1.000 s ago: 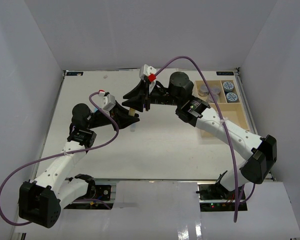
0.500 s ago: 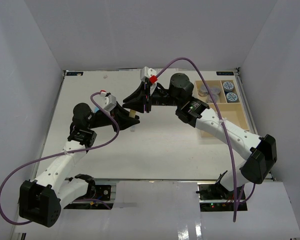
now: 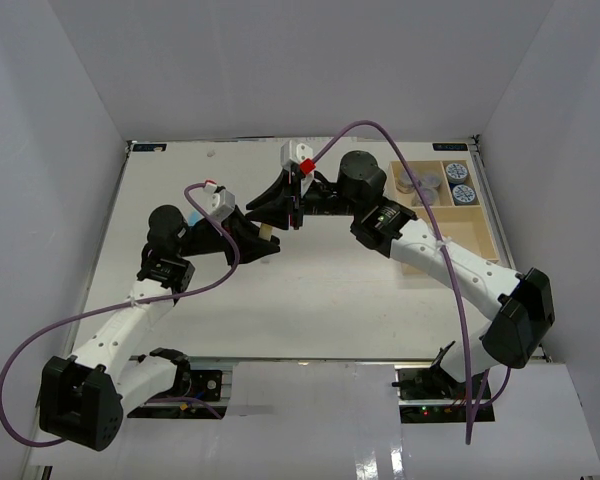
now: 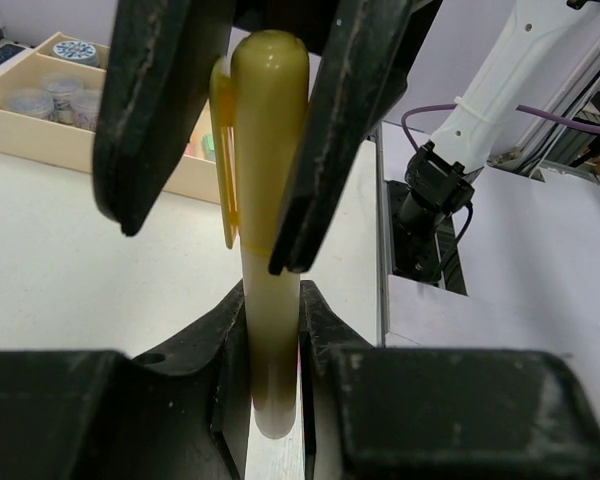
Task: Sort the stationery into containers
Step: Close the pen cap on the pen.
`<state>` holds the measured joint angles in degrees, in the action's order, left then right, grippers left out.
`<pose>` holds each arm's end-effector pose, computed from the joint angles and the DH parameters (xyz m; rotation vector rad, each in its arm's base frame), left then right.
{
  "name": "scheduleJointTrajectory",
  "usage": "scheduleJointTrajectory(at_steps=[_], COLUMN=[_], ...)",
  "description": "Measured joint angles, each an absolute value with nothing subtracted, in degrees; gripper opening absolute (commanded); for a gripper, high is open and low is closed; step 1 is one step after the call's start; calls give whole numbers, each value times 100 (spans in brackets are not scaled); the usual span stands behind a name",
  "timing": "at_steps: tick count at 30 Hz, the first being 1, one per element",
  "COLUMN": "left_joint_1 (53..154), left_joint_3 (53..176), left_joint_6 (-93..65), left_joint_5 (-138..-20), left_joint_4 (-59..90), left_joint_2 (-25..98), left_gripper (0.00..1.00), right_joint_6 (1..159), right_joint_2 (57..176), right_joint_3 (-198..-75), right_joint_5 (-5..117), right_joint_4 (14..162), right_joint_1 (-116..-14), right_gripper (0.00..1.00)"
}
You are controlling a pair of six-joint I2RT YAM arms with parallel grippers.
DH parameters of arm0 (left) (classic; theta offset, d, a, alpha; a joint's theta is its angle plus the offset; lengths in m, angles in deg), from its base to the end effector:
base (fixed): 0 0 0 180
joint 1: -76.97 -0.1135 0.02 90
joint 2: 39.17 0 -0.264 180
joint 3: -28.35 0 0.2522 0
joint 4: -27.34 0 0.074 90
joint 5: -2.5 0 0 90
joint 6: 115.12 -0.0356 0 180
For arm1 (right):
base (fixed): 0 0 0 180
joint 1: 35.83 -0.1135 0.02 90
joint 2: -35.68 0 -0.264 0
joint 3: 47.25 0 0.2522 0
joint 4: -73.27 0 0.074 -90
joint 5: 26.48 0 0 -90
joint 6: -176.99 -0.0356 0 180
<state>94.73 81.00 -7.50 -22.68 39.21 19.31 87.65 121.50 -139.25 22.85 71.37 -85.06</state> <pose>0.2011 -0.0983 0.3223 0.9699 1.3711 -1.2934 0.2120 0.2813 0.4181 -1.1760 1.0565 1.1800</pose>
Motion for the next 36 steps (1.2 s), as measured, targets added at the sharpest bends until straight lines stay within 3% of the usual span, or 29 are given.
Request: scheduleJointTrajectory(at_steps=[6, 23, 29, 36], left_joint_1=[9470, 9497, 9514, 9514], left_joint_3=[8091, 8096, 8096, 8072], left_joint_6=[-623, -772, -828, -815], left_joint_5=[-2205, -2331, -2211, -2231], left_joint_4=[3932, 3775, 3711, 3797], left_joint_2=[2000, 2005, 2005, 1747], left_gripper=[0, 0, 2, 3], right_joint_6=[8752, 8973, 9047, 9041], right_joint_2=[12139, 11947, 11897, 11932], right_joint_3=[-13665, -13280, -13363, -13536], right_joint_5=[2331, 2600, 2600, 2460], right_joint_4=[6751, 6560, 6790, 7365], right_joint_1=[-8508, -8539, -8574, -8677], right_gripper=[17, 15, 23, 44])
